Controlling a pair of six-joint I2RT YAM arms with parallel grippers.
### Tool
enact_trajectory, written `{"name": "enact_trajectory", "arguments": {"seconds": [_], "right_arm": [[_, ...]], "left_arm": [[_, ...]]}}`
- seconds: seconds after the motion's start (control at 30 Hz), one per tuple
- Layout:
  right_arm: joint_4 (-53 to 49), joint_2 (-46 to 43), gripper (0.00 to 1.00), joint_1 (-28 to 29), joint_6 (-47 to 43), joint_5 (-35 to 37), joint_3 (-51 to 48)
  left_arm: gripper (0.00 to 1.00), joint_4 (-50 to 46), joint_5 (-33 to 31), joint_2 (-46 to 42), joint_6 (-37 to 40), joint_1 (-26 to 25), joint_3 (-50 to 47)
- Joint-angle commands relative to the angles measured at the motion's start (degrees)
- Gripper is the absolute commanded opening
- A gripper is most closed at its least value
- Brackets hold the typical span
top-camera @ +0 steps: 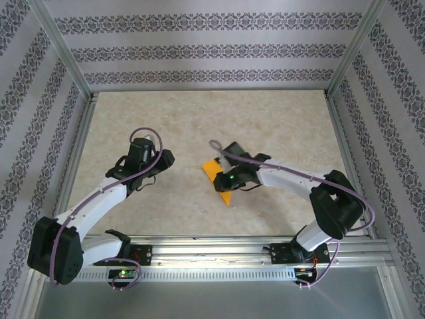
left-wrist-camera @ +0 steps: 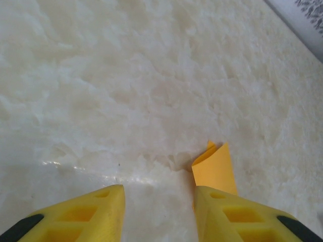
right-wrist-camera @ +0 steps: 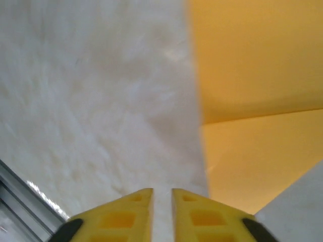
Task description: Fold a paper plane with a square sheet of paper (pick it up from the middle)
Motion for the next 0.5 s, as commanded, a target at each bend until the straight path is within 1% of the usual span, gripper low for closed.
{"name": "enact_trajectory", "arguments": {"seconds": [0.0,0.07,0.17,0.27,0.47], "right_arm": [[15.9,1.8,0.1,-4.7,9.9,-16.8,-5.9],[18.7,3.3,0.07,-6.2,11.4,-17.8,-7.0],[19.9,5.4,0.07,-6.0,11.6,-16.7,-6.7],[21.8,8.5,0.07,-6.0,12.9,-15.9,-6.9],[31.0,11.4,0.06,-5.7,19.6,-14.5,-11.7]], "left_arm": [[0.38,2.7,6.5,2.8,-0.8,0.7,0.8],[0.36,3.2,9.8,5.4,-0.8,0.7,1.8],[0.34,5.0,14.3,8.9,-1.1,0.7,2.7],[0.35,7.0,18.7,12.5,-1.6,0.5,3.8],[0.33,8.1,22.1,17.3,-1.7,-1.2,6.0]]}}
